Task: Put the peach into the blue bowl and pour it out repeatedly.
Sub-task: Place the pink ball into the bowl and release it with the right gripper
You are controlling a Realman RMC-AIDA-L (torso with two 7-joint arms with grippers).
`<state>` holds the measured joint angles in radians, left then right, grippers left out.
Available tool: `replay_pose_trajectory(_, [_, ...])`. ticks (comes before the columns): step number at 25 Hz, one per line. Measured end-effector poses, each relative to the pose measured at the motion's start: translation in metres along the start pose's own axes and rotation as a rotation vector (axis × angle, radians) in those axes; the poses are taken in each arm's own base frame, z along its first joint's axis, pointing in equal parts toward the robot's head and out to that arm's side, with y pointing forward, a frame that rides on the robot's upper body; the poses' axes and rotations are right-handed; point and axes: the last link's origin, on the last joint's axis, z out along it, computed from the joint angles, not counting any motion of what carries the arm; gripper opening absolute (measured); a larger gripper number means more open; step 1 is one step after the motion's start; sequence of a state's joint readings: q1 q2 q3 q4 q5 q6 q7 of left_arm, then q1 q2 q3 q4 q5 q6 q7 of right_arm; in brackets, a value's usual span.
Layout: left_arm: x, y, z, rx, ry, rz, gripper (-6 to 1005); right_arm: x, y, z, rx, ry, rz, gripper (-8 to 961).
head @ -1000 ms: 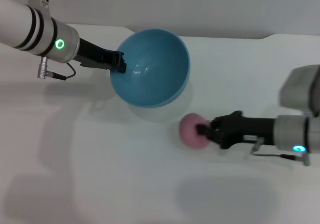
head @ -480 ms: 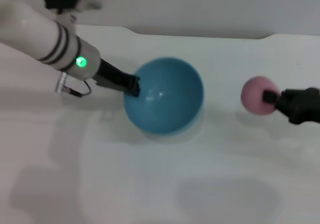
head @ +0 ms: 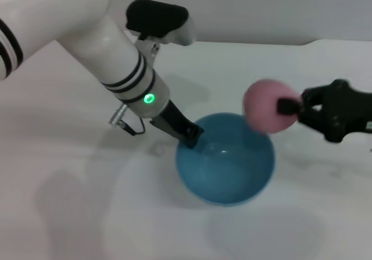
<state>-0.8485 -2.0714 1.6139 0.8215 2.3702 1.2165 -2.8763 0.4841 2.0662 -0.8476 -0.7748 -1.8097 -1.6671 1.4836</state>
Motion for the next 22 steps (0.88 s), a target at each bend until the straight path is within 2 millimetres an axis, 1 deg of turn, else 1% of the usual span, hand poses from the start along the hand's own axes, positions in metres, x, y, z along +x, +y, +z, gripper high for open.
replay_pose_trajectory(2, [0.001, 0.004, 0.001, -0.01, -0.004, 0.008, -1, 0.004, 0.003, 0.01, -0.039, 0.064, -0.005, 103])
replay_pose_trajectory(5, [0.003, 0.005, -0.001, -0.012, 0.003, 0.011, -1, 0.01, 0.003, 0.017, -0.052, 0.125, 0.019, 128])
replay_pose_trajectory(10, [0.005, 0.004, -0.003, -0.011, 0.011, 0.01, -1, 0.019, 0.003, 0.026, -0.051, 0.214, 0.066, 170])
replay_pose_trajectory(14, [0.009, 0.007, -0.004, -0.008, 0.016, 0.025, -2, 0.019, 0.005, 0.031, -0.072, 0.241, 0.052, 203])
replay_pose_trajectory(19, [0.011, 0.007, -0.005, -0.005, 0.017, 0.03, -2, 0.015, 0.003, 0.033, -0.066, 0.239, 0.048, 369])
replay_pose_trajectory(22, [0.012, 0.006, -0.006, -0.002, 0.022, 0.028, -2, 0.011, -0.001, 0.028, -0.035, 0.214, 0.055, 448])
